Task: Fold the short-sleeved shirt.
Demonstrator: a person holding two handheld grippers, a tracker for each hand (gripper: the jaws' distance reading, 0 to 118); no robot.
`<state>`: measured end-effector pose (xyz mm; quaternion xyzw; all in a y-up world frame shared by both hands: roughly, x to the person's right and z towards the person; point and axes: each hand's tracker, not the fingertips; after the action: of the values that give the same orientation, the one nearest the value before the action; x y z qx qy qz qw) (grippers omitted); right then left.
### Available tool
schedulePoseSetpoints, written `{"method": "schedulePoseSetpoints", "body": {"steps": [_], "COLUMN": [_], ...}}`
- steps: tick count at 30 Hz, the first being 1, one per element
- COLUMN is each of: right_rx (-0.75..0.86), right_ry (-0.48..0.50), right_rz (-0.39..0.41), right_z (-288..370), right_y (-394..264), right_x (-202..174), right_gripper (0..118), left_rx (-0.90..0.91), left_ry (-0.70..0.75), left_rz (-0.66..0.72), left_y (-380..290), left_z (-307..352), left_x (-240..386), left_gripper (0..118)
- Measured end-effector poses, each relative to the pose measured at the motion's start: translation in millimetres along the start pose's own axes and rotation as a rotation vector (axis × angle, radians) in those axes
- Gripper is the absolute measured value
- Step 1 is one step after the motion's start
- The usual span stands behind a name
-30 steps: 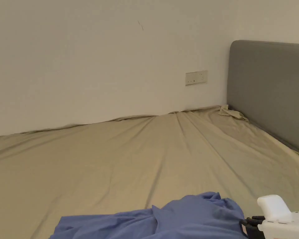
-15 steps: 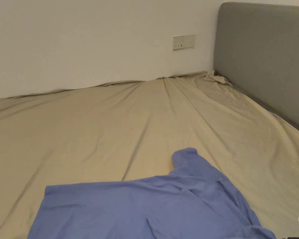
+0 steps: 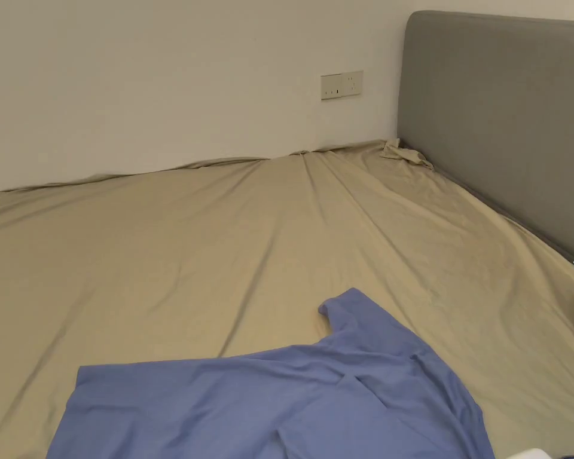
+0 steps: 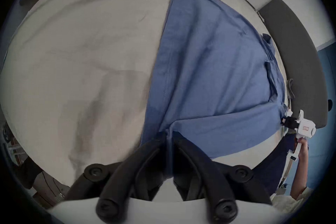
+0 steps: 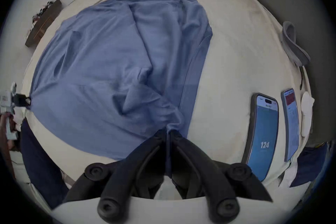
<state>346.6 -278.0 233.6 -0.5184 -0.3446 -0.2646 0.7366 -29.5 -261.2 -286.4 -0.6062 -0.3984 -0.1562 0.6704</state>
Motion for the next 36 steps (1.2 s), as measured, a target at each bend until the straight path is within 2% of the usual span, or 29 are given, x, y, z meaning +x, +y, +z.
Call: {"method": "schedulePoseSetpoints", "body": {"steps": [1, 2, 3, 4, 5, 8, 10, 12, 13, 14, 15, 16, 17, 18, 20, 21, 23, 24, 26, 29, 30, 31, 32, 33, 34, 35, 36], "right_rx": [-0.007, 0.006, 0.003, 0.008, 0.136, 0.364, 0.458, 0.492, 0.493, 0.502, 0.53, 0.529, 0.521, 0.5, 0.452, 0.439, 0.434, 0.424, 0.427, 0.404, 0.403, 0.4, 0.392, 0.383, 0.378, 0.373, 0.366], "right_ry": [0.005, 0.024, 0.045, 0.034, 0.068, 0.113, 0.143, 0.183, 0.191, 0.216, 0.189, 0.151, 0.138, 0.171, 0.291, 0.303, 0.281, 0.261, 0.252, 0.284, 0.268, 0.26, 0.256, 0.25, 0.246, 0.245, 0.247], "right_rz": [-0.032, -0.055, -0.079, -0.108, -0.137, -0.214, -0.187, -0.169, -0.15, -0.084, -0.035, 0.0, 0.029, 0.056, 0.056, 0.057, 0.084, 0.109, 0.122, 0.086, 0.081, 0.072, 0.069, 0.068, 0.067, 0.066, 0.066], "right_z": [1, 7, 14, 26, 48, 115, 136, 149, 152, 146, 146, 141, 133, 127, 116, 111, 105, 103, 101, 97, 101, 99, 97, 98, 99, 99, 98], "right_y": [3, 4, 8, 12, 17, 43, 52, 58, 59, 56, 54, 52, 48, 47, 45, 44, 44, 44, 40, 40, 37, 35, 34, 32, 31, 28, 25], "right_x": [2, 4, 5, 7, 9, -6, -20, -39, -49, -57, -71, -84, -96, -106, -118, -124, -120, -120, -121, -108, -115, -114, -113, -114, -116, -117, -116], "right_gripper": [81, 118, 116, 111, 112, 118, 118, 118, 115, 100, 34, 2, 2, 2, 2, 2, 2, 2, 2, 2, 2, 2, 2, 2, 2, 2, 2], "left_rx": [0.006, 0.036, 0.068, 0.1, 0.229, 0.405, 0.443, 0.406, 0.387, 0.388, 0.387, 0.373, 0.356, 0.321, 0.274, 0.254, 0.266, 0.268, 0.264, 0.254, 0.26, 0.26, 0.243, 0.21, 0.167, 0.209, 0.174], "left_ry": [-0.001, -0.039, -0.078, -0.063, -0.094, -0.165, -0.195, -0.156, -0.128, -0.116, -0.116, -0.132, -0.144, -0.165, -0.24, -0.257, -0.231, -0.123, -0.066, -0.044, -0.006, 0.049, 0.096, 0.164, 0.227, 0.287, 0.241], "left_rz": [0.008, 0.039, 0.067, 0.066, 0.045, 0.09, 0.067, 0.025, -0.009, -0.039, -0.06, -0.041, -0.04, -0.047, -0.031, -0.038, -0.023, -0.056, -0.026, 0.055, 0.083, 0.081, 0.065, 0.047, 0.032, -0.036, -0.006], "left_y": [1, 3, 4, 6, 8, 7, 8, 11, 8, 2, 4, 1, 0, -3, -8, -7, -11, -10, -11, -10, -10, -10, -10, -9, -9, -14, -13], "left_z": [3, 10, 21, 31, 51, 101, 112, 112, 108, 104, 89, 84, 79, 71, 65, 63, 59, 57, 56, 51, 49, 46, 42, 34, 26, 18, 5], "left_x": [1, 5, 4, 10, 17, 53, 74, 97, 107, 118, 104, 108, 113, 118, 124, 125, 127, 121, 108, 88, 82, 72, 68, 65, 63, 54, 51], "left_gripper": [51, 92, 118, 118, 118, 118, 118, 118, 118, 118, 113, 93, 43, 0, 0, 0, 0, 0, 0, 0, 8, 31, 80, 118, 118, 118, 118]}}
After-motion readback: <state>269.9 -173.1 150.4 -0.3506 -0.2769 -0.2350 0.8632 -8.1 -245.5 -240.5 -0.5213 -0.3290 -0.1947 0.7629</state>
